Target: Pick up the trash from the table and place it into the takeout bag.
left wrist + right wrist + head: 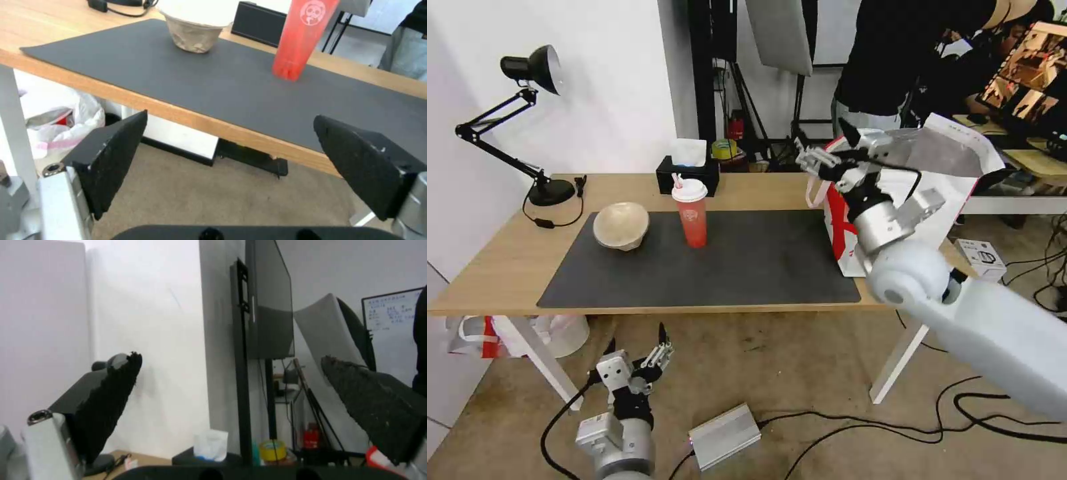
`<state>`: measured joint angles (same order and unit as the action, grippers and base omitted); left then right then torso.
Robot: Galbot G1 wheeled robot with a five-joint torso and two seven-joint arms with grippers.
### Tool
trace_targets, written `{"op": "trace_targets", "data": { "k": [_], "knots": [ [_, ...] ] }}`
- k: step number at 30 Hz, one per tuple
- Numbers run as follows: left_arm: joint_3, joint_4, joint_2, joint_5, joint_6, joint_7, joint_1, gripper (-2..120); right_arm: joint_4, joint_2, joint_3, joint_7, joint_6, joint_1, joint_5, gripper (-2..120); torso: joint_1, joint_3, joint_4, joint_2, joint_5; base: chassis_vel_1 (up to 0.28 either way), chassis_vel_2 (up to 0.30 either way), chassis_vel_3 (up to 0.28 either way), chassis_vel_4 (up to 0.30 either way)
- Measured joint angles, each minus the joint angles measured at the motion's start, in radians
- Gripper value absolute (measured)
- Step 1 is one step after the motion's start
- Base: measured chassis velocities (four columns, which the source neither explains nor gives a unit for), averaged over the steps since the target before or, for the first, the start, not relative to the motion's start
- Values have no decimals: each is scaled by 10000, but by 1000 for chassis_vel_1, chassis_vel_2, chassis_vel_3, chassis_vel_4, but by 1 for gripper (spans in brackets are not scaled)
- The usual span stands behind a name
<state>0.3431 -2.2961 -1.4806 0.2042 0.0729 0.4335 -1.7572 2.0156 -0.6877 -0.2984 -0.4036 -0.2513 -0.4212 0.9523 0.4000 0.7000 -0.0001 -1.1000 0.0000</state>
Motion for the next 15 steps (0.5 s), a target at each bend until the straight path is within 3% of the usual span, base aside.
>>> {"op": "trace_targets", "data": {
  "k": [15],
  "knots": [
    [-16,1,-1,32,1,1,23,100,1266,254,1327,-417,6,-2898,-1104,100,0,-1,1,-1,1,0,0,0,0]
  ]
}}
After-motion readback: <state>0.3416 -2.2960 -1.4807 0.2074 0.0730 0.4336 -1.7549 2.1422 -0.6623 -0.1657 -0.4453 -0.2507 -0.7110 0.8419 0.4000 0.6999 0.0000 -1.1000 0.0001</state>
